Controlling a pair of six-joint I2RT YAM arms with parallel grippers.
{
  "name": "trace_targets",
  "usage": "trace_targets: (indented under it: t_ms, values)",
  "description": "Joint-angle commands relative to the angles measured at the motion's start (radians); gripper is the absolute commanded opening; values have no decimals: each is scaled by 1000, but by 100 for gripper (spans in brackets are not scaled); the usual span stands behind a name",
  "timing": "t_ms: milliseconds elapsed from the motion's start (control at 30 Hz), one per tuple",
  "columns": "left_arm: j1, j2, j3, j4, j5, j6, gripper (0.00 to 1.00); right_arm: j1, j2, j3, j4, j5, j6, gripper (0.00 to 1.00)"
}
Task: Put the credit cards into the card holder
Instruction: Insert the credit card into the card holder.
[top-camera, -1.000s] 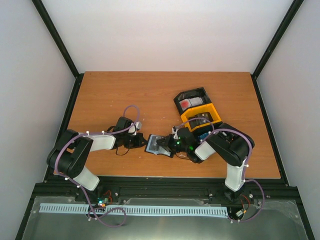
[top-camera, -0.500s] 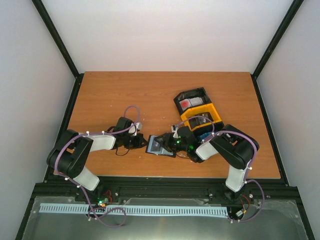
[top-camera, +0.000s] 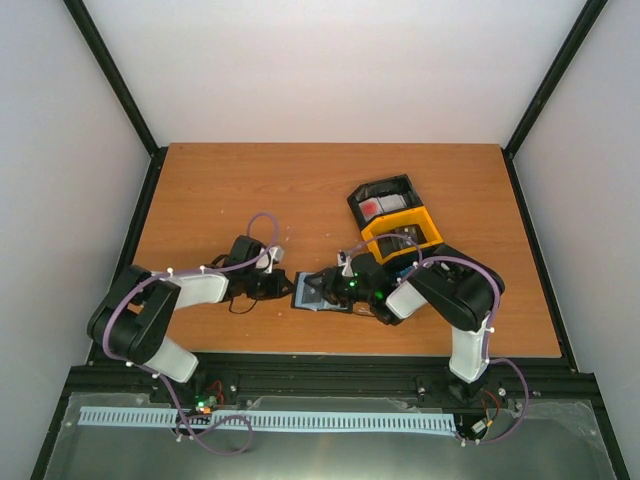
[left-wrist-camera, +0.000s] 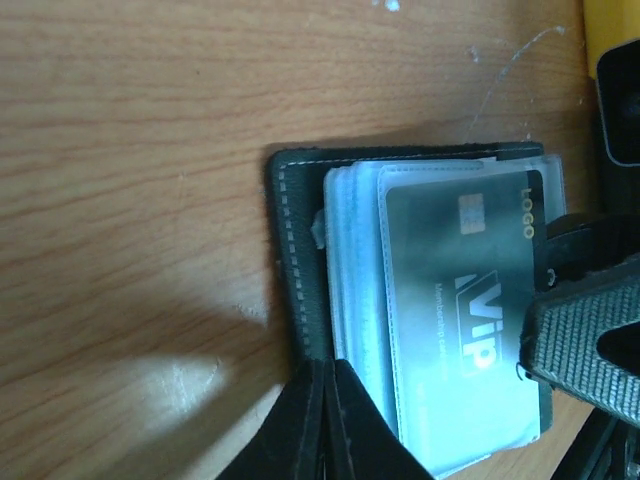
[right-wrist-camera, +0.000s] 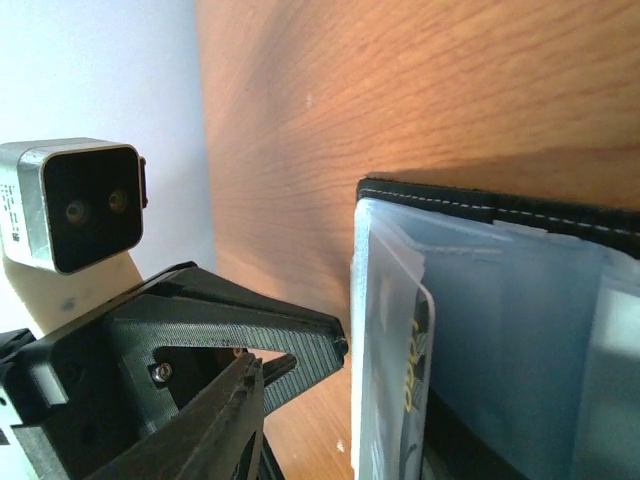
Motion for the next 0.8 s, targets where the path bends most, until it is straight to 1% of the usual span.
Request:
trace_targets:
  t_ms: [0,33,167,267,333,433,500,567,667,767]
  values:
    - [-7,-67,-4,-27,-87,-19,7,14,3,-21,105,6,25,32]
    - [-6,-82,-7,-30,-108,-31,10,13,4,-30,138,7,34,31]
    - [-6,-152,-22,-32,-175,-75,33,6,31,-51,280,-16,87,31]
    - [-6,-195,-33,-33,-193,-95,42,6,54,-53,328,-25,105,31]
    - [-4,-225,-43,-11,-168,-99,49,6,56,-58,334,-25,104,31]
    - [-3,-260,-76,74,-46,-74,58,5,55,-63,333,-22,101,31]
    - [-3,-259,-91,124,39,-49,61,6,54,-61,333,-22,98,31]
    - [-2,-240,-92,148,106,-29,62,6,55,-60,333,-21,97,31]
    - [-1,-214,-97,191,194,-17,59,6,56,-58,324,-22,91,31]
    - [3,-169,-99,208,206,-29,56,6,54,-57,319,-22,86,31]
